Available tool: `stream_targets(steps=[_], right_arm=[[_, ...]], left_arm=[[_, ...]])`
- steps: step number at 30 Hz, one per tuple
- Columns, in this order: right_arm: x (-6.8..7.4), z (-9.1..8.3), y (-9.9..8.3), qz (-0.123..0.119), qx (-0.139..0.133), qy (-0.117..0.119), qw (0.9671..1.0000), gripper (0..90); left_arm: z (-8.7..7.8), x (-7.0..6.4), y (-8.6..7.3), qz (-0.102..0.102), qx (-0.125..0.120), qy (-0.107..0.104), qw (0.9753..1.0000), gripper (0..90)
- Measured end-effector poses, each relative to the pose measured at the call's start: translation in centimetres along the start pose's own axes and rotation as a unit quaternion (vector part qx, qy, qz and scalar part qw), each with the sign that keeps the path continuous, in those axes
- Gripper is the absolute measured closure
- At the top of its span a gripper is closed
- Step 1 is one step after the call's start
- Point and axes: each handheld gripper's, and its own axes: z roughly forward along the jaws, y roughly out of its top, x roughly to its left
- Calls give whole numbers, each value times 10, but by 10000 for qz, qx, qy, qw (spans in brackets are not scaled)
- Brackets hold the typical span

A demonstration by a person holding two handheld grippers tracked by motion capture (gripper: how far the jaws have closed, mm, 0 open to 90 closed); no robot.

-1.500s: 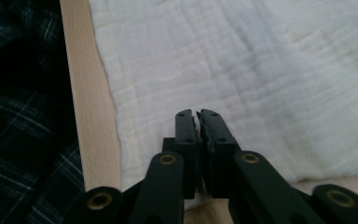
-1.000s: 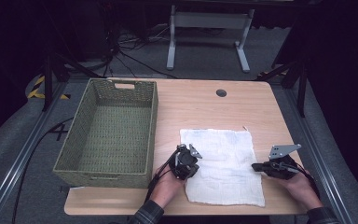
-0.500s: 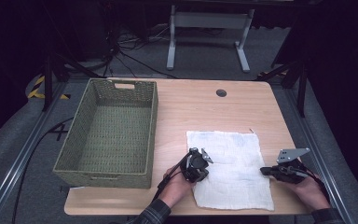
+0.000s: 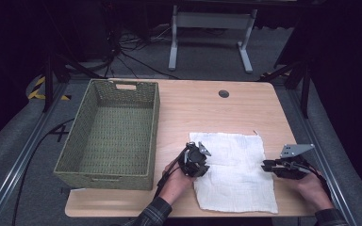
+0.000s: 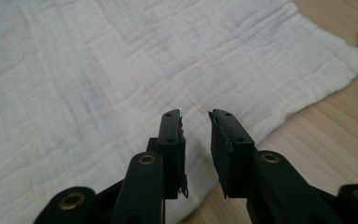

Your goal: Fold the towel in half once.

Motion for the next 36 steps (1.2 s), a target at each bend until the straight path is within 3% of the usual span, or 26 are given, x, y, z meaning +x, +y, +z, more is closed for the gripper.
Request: stream_targets(steps=[2, 6, 7, 8, 12, 16, 18, 23, 28, 33, 36], right_arm=[[-1, 0, 1, 1, -17, -27, 10000, 714], [-10, 2, 7, 130, -102, -79, 9998, 679], [-12, 2, 9, 146, -114, -118, 9998, 673], [-13, 2, 10, 156, -121, -131, 9997, 669], [-22, 5, 18, 204, -188, -200, 9994, 657], [-31, 10, 27, 216, -207, -295, 9991, 652], [-35, 12, 31, 220, -223, -344, 9989, 648], [-46, 20, 41, 274, -227, -434, 9984, 633], [-58, 30, 47, 349, -164, -561, 9977, 629], [-72, 39, 44, 474, -149, -667, 9965, 631], [-81, 43, 41, 584, -179, -731, 9955, 630]], left_arm=[[-2, 4, 2, -25, 77, 57, 10000, 687], [-4, 15, 6, -220, -141, 225, 9994, 656], [-4, 18, 7, -230, -155, 251, 9993, 656], [-4, 21, 8, -230, -8, 259, 9994, 653], [-5, 31, 14, -272, -103, 405, 9988, 630], [-2, 40, 14, -484, -158, 518, 9974, 623], [0, 45, 16, -491, 3, 564, 9972, 611], [4, 55, 22, -603, -73, 751, 9953, 607], [9, 64, 28, -561, 51, 961, 9938, 579], [15, 74, 30, -665, 10, 1098, 9917, 581], [18, 79, 32, -644, 110, 1178, 9909, 573]])
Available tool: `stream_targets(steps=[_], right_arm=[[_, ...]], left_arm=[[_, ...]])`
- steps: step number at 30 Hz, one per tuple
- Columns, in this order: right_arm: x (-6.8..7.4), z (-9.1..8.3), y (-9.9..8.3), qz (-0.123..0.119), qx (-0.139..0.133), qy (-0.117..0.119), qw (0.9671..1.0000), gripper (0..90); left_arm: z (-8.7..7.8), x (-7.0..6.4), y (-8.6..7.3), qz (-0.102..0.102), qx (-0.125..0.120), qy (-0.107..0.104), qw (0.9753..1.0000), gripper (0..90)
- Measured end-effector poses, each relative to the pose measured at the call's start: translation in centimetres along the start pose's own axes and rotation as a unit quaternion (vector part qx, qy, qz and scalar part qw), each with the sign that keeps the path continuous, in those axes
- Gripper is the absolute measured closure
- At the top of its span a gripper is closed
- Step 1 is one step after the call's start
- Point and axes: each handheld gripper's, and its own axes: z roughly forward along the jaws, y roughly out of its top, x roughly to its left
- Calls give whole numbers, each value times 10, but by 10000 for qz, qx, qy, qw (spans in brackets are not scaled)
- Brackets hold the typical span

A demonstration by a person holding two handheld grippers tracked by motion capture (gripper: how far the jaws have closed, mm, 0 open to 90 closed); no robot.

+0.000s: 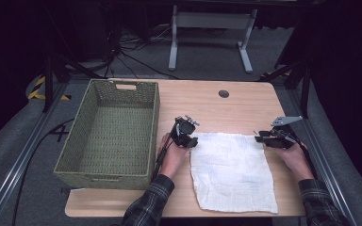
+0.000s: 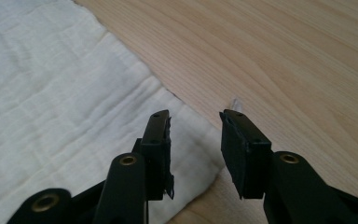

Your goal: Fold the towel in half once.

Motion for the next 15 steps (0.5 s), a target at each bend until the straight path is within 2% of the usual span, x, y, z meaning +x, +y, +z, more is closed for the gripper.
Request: stream_targets(steps=[2, 5, 9, 14, 15], right_arm=[[-4, 3, -2, 55, 7, -3, 10000, 629], [-8, 8, -6, 102, 102, -7, 9999, 629], [-9, 8, -7, 194, 81, 42, 9998, 667], [-8, 8, -7, 141, 103, 139, 9998, 785], [-8, 8, -7, 129, 109, 134, 9998, 797]], left_arm=[[3, 2, 2, -67, -58, 26, 10000, 565], [7, 4, 4, -56, -54, 47, 10000, 551], [11, 4, 5, -9, -45, 75, 10000, 541], [15, 5, 4, -88, -34, 81, 9999, 543], [16, 6, 5, -22, 18, 79, 10000, 548]])
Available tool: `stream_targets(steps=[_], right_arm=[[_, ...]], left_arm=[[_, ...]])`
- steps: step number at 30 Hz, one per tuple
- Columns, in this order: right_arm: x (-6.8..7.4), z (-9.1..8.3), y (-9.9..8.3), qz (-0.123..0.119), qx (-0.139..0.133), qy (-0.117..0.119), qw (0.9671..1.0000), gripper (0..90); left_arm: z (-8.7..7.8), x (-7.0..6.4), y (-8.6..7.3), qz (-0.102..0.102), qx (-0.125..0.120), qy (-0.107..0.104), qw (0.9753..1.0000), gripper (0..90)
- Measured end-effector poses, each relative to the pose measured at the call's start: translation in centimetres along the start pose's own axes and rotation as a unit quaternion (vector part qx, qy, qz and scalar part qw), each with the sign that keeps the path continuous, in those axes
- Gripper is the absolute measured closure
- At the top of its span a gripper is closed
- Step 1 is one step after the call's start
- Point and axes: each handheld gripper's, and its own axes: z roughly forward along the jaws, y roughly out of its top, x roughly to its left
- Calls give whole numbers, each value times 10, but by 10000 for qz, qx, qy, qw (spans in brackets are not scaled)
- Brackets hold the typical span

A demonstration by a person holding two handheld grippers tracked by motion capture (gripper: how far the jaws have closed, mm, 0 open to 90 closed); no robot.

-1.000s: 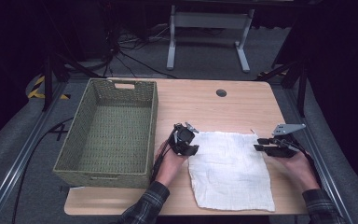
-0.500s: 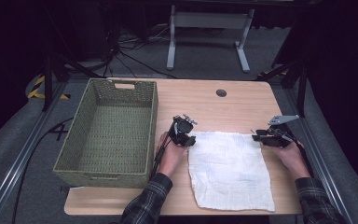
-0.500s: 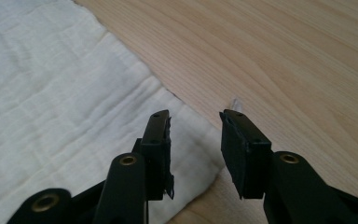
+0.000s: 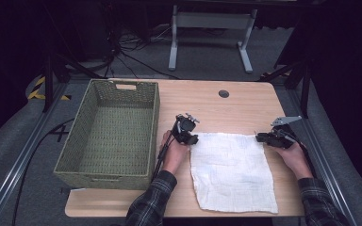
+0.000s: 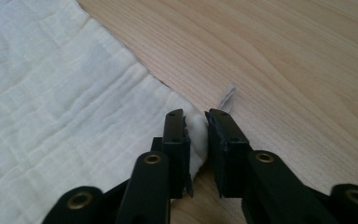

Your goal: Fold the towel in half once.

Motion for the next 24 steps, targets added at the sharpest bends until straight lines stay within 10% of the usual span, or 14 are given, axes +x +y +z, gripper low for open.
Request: stream_targets(steps=[14, 24], right_arm=[[4, 0, 2, -65, 57, 17, 10000, 855], [4, -9, 6, -90, -193, -80, 9997, 864]], left_arm=[[3, -3, -1, 81, 9, -234, 9997, 831], [-9, -3, 1, -111, -234, -235, 9994, 868]])
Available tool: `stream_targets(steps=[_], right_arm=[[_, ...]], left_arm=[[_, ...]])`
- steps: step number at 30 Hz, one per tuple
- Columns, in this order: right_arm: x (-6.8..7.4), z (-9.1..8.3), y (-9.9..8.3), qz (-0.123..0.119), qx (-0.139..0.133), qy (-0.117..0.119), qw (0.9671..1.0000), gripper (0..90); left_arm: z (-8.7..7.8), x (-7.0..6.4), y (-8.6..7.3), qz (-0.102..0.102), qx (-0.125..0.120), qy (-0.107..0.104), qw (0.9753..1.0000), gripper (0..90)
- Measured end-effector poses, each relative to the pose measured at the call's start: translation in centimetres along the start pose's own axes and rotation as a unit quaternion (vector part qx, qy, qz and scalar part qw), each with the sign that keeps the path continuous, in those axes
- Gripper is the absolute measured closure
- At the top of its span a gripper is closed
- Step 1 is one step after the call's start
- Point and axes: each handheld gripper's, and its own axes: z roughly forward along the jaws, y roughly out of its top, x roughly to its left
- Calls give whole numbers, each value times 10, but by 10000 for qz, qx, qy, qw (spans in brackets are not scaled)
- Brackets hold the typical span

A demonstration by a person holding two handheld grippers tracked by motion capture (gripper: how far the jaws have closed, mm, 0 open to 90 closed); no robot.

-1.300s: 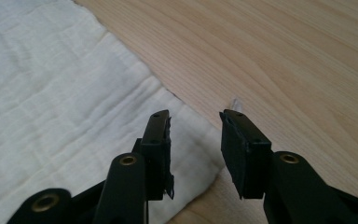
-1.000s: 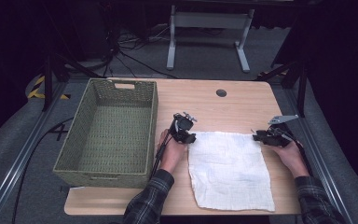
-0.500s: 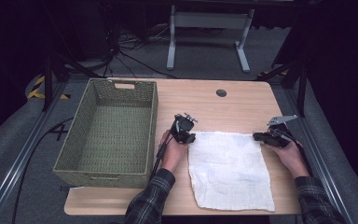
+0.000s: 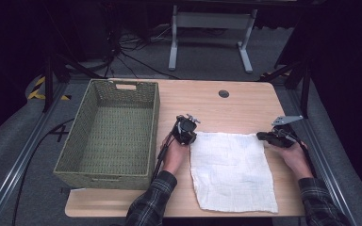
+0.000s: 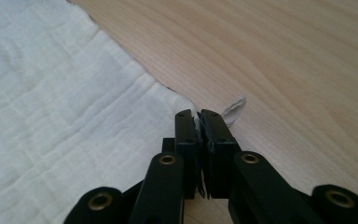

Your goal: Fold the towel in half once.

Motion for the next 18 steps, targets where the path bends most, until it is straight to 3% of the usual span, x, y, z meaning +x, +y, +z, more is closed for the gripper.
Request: stream_targets(steps=[3, 7, 18], right_arm=[[-3, -7, 5, 32, -105, -88, 9999, 864], [-3, -22, 16, -6, -495, -146, 9987, 865], [22, -54, 15, -353, -649, -206, 9971, 865]], left_arm=[[-14, 0, 5, -106, -340, 55, 9994, 868], [-36, -3, 10, -90, -727, 101, 9973, 868], [-73, -19, 0, 147, -1078, 33, 9941, 868]])
